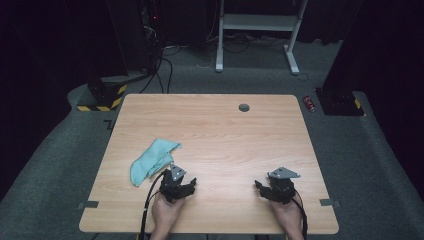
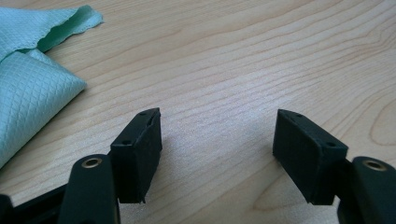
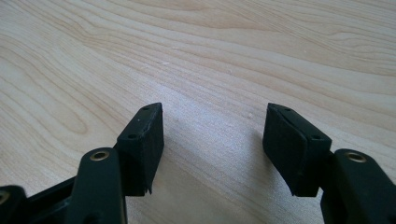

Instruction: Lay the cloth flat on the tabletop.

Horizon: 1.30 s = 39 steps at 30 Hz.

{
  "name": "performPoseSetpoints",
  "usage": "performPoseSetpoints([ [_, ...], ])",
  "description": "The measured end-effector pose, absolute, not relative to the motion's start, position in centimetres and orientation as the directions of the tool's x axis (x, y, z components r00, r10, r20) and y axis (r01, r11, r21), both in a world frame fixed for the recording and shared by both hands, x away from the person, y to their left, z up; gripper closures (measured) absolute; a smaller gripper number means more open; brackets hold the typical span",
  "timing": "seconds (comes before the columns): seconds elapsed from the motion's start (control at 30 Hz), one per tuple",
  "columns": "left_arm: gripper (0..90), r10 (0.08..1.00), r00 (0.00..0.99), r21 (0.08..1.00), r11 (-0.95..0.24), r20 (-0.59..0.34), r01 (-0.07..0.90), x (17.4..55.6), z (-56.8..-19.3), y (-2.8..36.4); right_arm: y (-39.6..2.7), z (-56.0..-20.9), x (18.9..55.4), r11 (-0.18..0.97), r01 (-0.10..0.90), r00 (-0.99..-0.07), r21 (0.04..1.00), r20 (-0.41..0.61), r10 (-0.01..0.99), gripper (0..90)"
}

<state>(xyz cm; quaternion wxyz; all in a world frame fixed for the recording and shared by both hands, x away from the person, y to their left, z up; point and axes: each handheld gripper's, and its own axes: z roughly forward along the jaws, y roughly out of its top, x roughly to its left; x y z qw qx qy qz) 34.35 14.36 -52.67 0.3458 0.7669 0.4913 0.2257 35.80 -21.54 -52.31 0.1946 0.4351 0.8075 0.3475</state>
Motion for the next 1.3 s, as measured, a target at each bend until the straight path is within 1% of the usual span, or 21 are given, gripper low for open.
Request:
performPoseSetpoints([
  [0.5,31.3,0.913,0.407,0.752,-0.271,0.003,0.601,34.2,-52.7,14.2,-21.6,-52.3,35.8,0.379,0.568,-0.546,0.731,-0.011,0.838,38.1],
  [0.57,28.2,0.910,0.414,0.747,-0.273,-0.004,0.607,34.2,-52.7,14.0,-21.6,-52.3,35.8,0.380,0.568,-0.546,0.730,-0.011,0.838,37.9],
  [0.6,23.7,0.901,0.435,0.742,-0.292,0.000,0.604,34.2,-52.7,13.9,-21.6,-52.3,35.9,0.380,0.568,-0.546,0.730,-0.011,0.838,37.9],
  [0.63,19.8,0.901,0.435,0.742,-0.292,0.000,0.604,34.2,-52.7,13.9,-21.5,-52.3,35.8,0.379,0.569,-0.545,0.730,-0.010,0.838,37.8],
  [0.67,18.4,0.892,0.453,0.740,-0.307,0.004,0.598,34.2,-52.8,13.8,-21.5,-52.3,35.8,0.379,0.569,-0.545,0.730,-0.010,0.838,37.7],
  [0.83,18.8,0.888,0.461,0.743,-0.302,-0.010,0.597,34.1,-52.8,14.1,-21.5,-52.3,35.8,0.380,0.569,-0.545,0.729,-0.012,0.838,37.7],
  [1.0,18.3,0.893,0.450,0.737,-0.308,0.005,0.602,33.9,-52.7,14.0,-21.5,-52.3,35.8,0.382,0.568,-0.548,0.729,-0.011,0.836,36.7],
  [1.1,21.3,0.899,0.439,0.724,-0.304,0.002,0.619,33.9,-52.5,14.2,-21.5,-52.3,35.8,0.384,0.568,-0.550,0.728,-0.012,0.835,36.7],
  [1.2,23.0,0.898,0.436,0.744,-0.254,-0.056,0.618,33.5,-52.2,14.9,-21.5,-52.3,35.8,0.390,0.563,-0.557,0.729,-0.014,0.831,36.7],
  [1.3,23.4,0.896,0.440,0.748,-0.256,-0.053,0.612,33.1,-52.1,15.1,-21.4,-52.3,35.9,0.394,0.560,-0.562,0.729,-0.015,0.827,36.7],
])
